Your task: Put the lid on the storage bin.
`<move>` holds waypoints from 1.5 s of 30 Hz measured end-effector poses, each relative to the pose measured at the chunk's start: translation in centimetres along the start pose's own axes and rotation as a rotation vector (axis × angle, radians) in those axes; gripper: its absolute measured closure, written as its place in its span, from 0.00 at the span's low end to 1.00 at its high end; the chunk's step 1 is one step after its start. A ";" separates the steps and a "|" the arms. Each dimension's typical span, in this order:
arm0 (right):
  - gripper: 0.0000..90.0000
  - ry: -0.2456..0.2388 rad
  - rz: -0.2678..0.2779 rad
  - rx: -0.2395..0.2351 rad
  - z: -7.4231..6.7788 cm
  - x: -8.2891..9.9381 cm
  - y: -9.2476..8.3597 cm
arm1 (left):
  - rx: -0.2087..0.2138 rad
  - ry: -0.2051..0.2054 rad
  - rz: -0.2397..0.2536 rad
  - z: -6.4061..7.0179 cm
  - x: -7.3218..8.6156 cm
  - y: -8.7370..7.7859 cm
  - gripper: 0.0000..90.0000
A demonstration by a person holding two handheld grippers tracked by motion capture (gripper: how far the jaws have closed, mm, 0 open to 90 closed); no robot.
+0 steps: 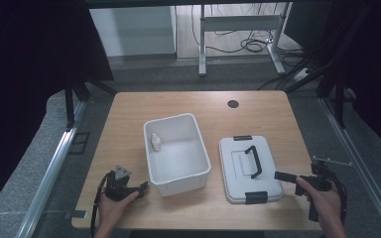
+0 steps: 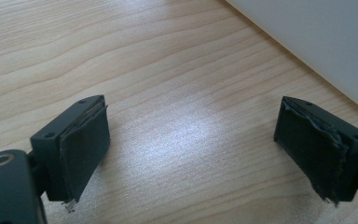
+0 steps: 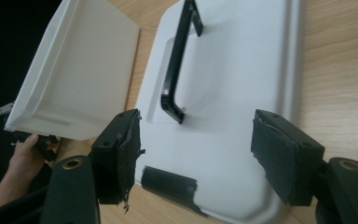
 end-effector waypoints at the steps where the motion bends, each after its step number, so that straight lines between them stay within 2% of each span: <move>1: 0.37 -0.002 0.001 0.008 0.2 0.0 -0.2 | -0.001 -0.002 0.001 0.0 0.0 0.0 0.12; 5: 0.37 -0.004 0.005 0.026 0.4 0.0 -0.6 | 0.000 -0.001 0.003 0.0 0.1 -0.1 0.13; 11: 0.37 -0.027 0.004 0.047 -0.4 -0.7 -0.1 | 0.005 0.005 0.001 -0.1 0.2 -0.3 0.13; 18: 0.37 -0.023 -0.012 0.056 -0.7 -0.6 0.2 | 0.006 0.007 0.002 -0.1 0.3 -0.3 0.13; 22: 0.37 -0.031 -0.042 0.065 -0.7 -0.6 0.3 | 0.006 0.005 0.002 -0.2 0.5 -0.6 0.13; 34: 0.37 -0.049 -0.045 0.059 -1.4 -1.6 0.3 | 0.007 0.006 0.001 -0.3 0.6 -0.6 0.13; 38: 0.37 -0.063 -0.042 0.043 -2.0 -2.1 0.4 | 0.007 0.006 0.001 -0.3 0.6 -0.6 0.13; 45: 0.38 -0.077 -0.057 0.045 -2.9 -2.9 0.6 | 0.007 0.006 0.002 -0.3 0.6 -0.6 0.13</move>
Point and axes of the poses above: each handheld gripper's, and its own axes: y roughly forward along the jaws, x roughly out of its underside, z roughly to its right, the point moved 7 cm from there along y, roughly forward along the jaws, and after that the axes turned 9 degrees about -y, right-handed, at the moved point
